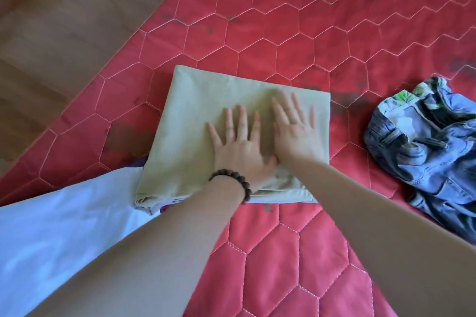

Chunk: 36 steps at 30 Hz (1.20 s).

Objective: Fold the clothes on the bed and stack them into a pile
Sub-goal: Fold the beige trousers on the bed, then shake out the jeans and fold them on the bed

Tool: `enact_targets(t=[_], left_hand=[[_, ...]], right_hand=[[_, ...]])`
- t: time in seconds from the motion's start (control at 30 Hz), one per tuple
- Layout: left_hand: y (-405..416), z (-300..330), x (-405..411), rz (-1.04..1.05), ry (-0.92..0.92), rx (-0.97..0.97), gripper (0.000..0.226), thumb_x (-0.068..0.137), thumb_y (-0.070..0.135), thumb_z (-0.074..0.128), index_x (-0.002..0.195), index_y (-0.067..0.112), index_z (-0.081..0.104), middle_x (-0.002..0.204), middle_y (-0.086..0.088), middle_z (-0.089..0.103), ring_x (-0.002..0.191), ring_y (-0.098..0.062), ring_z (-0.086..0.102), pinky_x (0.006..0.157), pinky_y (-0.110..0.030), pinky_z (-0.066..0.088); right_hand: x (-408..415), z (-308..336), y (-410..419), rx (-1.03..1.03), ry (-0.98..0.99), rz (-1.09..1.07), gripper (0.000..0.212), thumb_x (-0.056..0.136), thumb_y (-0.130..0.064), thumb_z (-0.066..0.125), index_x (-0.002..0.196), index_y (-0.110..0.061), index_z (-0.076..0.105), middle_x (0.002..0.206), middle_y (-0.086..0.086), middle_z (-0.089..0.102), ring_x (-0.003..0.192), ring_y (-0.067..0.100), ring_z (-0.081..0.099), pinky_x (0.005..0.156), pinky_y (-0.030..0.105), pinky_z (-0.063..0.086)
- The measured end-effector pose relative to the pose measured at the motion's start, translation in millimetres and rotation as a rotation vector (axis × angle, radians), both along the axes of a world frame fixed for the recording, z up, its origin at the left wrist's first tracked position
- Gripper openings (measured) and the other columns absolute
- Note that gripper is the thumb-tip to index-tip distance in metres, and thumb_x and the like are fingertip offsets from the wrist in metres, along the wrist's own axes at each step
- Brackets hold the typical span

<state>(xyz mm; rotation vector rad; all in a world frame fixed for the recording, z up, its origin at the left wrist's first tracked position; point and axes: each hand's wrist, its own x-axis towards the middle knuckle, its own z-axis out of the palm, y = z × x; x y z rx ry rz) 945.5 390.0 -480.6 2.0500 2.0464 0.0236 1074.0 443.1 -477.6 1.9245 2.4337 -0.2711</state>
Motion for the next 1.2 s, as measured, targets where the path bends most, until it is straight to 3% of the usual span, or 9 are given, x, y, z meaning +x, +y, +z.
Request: enact_targets(t=[0.23, 0.4, 0.5, 0.57, 0.7, 0.87, 0.97, 1.07, 1.2], left_hand=[[-1.3, -19.1, 8.4, 0.033, 0.077, 0.041, 0.09, 0.08, 0.064, 0.023, 0.155, 0.017, 0.005, 0.163, -0.012, 0.0, 0.148, -0.038, -0.006, 0.109, -0.07, 0.001], [-1.2, -19.0, 8.7, 0.012, 0.102, 0.037, 0.092, 0.081, 0.064, 0.029, 0.156, 0.016, 0.005, 0.163, -0.013, 0.003, 0.148, -0.038, -0.003, 0.11, -0.07, 0.004], [0.0, -20.4, 7.9, 0.01, 0.123, 0.036, 0.092, 0.081, 0.064, 0.03, 0.156, 0.015, 0.007, 0.163, -0.014, 0.005, 0.149, -0.038, -0.001, 0.11, -0.07, 0.006], [-0.9, -22.2, 6.8, 0.005, 0.129, 0.037, 0.092, 0.082, 0.064, 0.03, 0.156, 0.015, 0.008, 0.162, -0.014, 0.005, 0.149, -0.038, 0.001, 0.11, -0.07, 0.007], [-0.1, -24.0, 7.6, -0.012, 0.142, 0.054, 0.09, 0.082, 0.063, 0.031, 0.155, 0.014, 0.014, 0.161, -0.015, 0.012, 0.148, -0.038, 0.006, 0.11, -0.071, 0.007], [-0.1, -27.7, 8.4, -0.006, 0.156, 0.063, 0.089, 0.082, 0.063, 0.029, 0.155, 0.014, 0.013, 0.161, -0.015, 0.013, 0.148, -0.038, 0.007, 0.11, -0.07, 0.007], [-1.0, -26.6, 10.4, -0.002, 0.153, 0.074, 0.087, 0.083, 0.062, 0.026, 0.155, 0.015, 0.012, 0.161, -0.015, 0.012, 0.148, -0.037, 0.006, 0.111, -0.07, 0.008], [0.6, -23.8, 9.5, -0.005, 0.151, 0.051, 0.083, 0.087, 0.06, 0.024, 0.155, 0.014, 0.011, 0.162, -0.016, 0.01, 0.148, -0.037, 0.004, 0.112, -0.068, 0.005], [-11.2, -4.8, 22.1, 0.015, 0.118, -0.005, 0.067, 0.096, 0.039, 0.039, 0.152, 0.007, 0.021, 0.159, -0.022, 0.014, 0.147, -0.04, 0.009, 0.114, -0.065, 0.011]], right_hand=[[10.2, -22.1, 24.6, 0.089, 0.02, 0.104, 0.057, 0.098, -0.053, 0.015, 0.153, -0.036, 0.018, 0.162, -0.006, 0.01, 0.15, 0.013, 0.002, 0.12, 0.041, -0.007], [40.0, -28.4, 14.9, 0.0, 0.247, -0.38, 0.058, 0.099, -0.053, 0.02, 0.153, -0.041, 0.004, 0.163, -0.002, 0.003, 0.15, 0.015, 0.001, 0.12, 0.048, 0.001], [43.6, -25.4, 13.1, -0.121, 0.313, -0.451, 0.062, 0.099, -0.054, 0.018, 0.153, -0.037, -0.006, 0.163, 0.002, 0.008, 0.149, 0.015, 0.002, 0.12, 0.047, -0.001], [51.5, -18.7, 13.2, -0.142, 0.243, -0.352, 0.062, 0.098, -0.057, 0.017, 0.152, -0.038, -0.007, 0.163, 0.002, 0.007, 0.15, 0.017, 0.0, 0.119, 0.05, -0.004], [112.3, -4.6, 4.0, 0.177, -0.081, -0.105, 0.063, 0.096, -0.056, 0.031, 0.153, -0.033, 0.02, 0.162, 0.007, 0.014, 0.15, 0.023, 0.002, 0.113, 0.062, -0.008], [185.0, -10.4, -25.7, 0.001, -0.346, -0.499, 0.081, 0.089, -0.069, 0.032, 0.154, -0.033, 0.0, 0.156, 0.019, 0.021, 0.146, 0.035, 0.011, 0.11, 0.071, -0.001], [183.9, -13.2, -43.1, -0.034, -0.307, -0.569, 0.068, 0.097, -0.048, 0.041, 0.154, -0.028, 0.01, 0.132, 0.015, 0.05, 0.127, 0.034, 0.039, 0.113, 0.067, 0.008], [175.4, -9.6, -66.4, -0.034, -0.284, -0.525, 0.055, 0.095, -0.024, 0.046, 0.147, -0.029, 0.028, 0.127, 0.01, 0.054, 0.125, 0.03, 0.042, 0.114, 0.062, 0.012], [169.6, 13.4, -125.6, -0.059, -0.185, -0.437, 0.044, 0.093, -0.02, 0.049, 0.134, -0.029, 0.042, 0.127, 0.002, 0.056, 0.122, 0.025, 0.045, 0.113, 0.055, 0.015]])
